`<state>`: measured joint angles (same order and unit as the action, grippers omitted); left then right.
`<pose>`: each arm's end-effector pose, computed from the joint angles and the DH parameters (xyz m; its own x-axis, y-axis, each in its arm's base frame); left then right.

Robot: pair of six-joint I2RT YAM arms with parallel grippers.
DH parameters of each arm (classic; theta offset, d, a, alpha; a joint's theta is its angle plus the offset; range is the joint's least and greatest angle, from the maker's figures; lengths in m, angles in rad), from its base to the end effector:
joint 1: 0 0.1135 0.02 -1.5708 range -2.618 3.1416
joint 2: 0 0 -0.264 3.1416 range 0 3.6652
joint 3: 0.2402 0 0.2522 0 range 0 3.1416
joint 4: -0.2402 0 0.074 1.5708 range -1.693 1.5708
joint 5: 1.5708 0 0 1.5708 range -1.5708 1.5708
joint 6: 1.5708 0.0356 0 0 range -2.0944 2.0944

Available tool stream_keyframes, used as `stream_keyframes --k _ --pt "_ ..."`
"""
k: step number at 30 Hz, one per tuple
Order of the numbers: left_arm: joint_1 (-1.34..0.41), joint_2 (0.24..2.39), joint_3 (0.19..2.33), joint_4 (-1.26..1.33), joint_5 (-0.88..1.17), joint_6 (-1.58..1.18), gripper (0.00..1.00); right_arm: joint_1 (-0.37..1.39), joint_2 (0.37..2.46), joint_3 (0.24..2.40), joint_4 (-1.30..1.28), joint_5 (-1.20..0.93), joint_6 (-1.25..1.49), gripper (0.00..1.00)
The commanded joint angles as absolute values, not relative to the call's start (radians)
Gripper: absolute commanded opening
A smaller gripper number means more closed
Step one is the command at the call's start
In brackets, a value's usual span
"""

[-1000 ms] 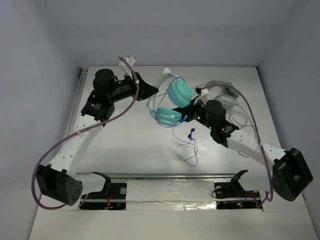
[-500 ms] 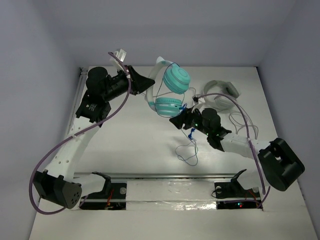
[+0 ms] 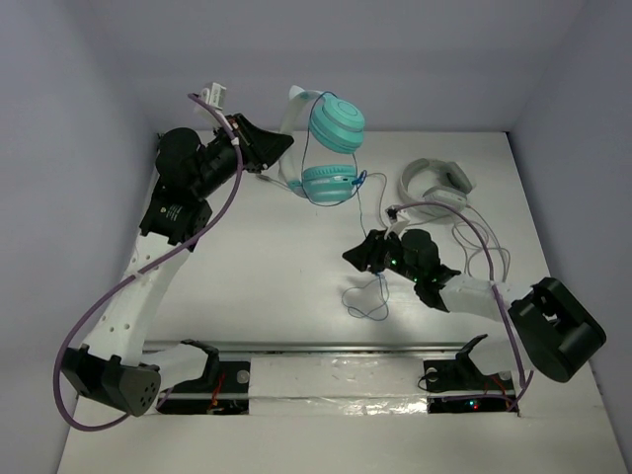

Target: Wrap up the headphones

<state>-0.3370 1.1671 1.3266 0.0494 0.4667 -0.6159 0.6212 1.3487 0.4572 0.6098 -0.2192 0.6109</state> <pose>0.2326 -0.0985 0.4764 -0.2508 -0.4588 -0.8524 0.6932 0.5295 -0.4890 0.2125 0.1616 0.1879 -0.6085 0.2530 -0.7522 -0.4748 0.6434 0.6005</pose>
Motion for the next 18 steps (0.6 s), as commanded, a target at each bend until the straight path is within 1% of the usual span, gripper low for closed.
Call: stream_keyframes --k 1,5,9,10,12,13,14,15,16,17,18 --pt "-0.325 1.121 1.353 0.166 0.382 -0.681 0.0 0.618 1.301 0.436 0.611 -0.215 0.643 0.48" --pt "-0.325 1.1 1.327 0.192 0.308 -0.701 0.0 0.629 1.269 0.402 0.586 -0.204 0.65 0.47" --pt "-0.325 1.103 1.316 0.206 0.302 -0.712 0.0 0.64 1.278 0.391 0.592 -0.201 0.66 0.47" --pt "-0.325 1.103 1.304 0.209 0.302 -0.715 0.0 0.64 1.278 0.396 0.586 -0.199 0.657 0.49" --pt "-0.325 1.1 1.293 0.21 0.298 -0.724 0.0 0.64 1.27 0.41 0.552 -0.195 0.649 0.5" --pt "-0.325 1.098 1.272 0.213 0.275 -0.729 0.0 0.649 1.263 0.419 0.539 -0.187 0.643 0.45" --pt "-0.325 1.095 1.261 0.219 0.259 -0.741 0.0 0.658 1.259 0.437 0.523 -0.181 0.641 0.36" --pt "-0.325 1.092 1.252 0.222 0.241 -0.747 0.0 0.658 1.258 0.448 0.484 -0.172 0.64 0.23" --pt "-0.325 1.092 1.224 0.229 0.201 -0.756 0.0 0.673 1.259 0.46 0.462 -0.155 0.635 0.05" --pt "-0.325 1.092 1.209 0.242 0.18 -0.767 0.0 0.695 1.27 0.486 0.444 -0.146 0.632 0.01" --pt "-0.325 1.094 1.197 0.256 0.157 -0.782 0.0 0.71 1.276 0.5 0.405 -0.137 0.627 0.0"
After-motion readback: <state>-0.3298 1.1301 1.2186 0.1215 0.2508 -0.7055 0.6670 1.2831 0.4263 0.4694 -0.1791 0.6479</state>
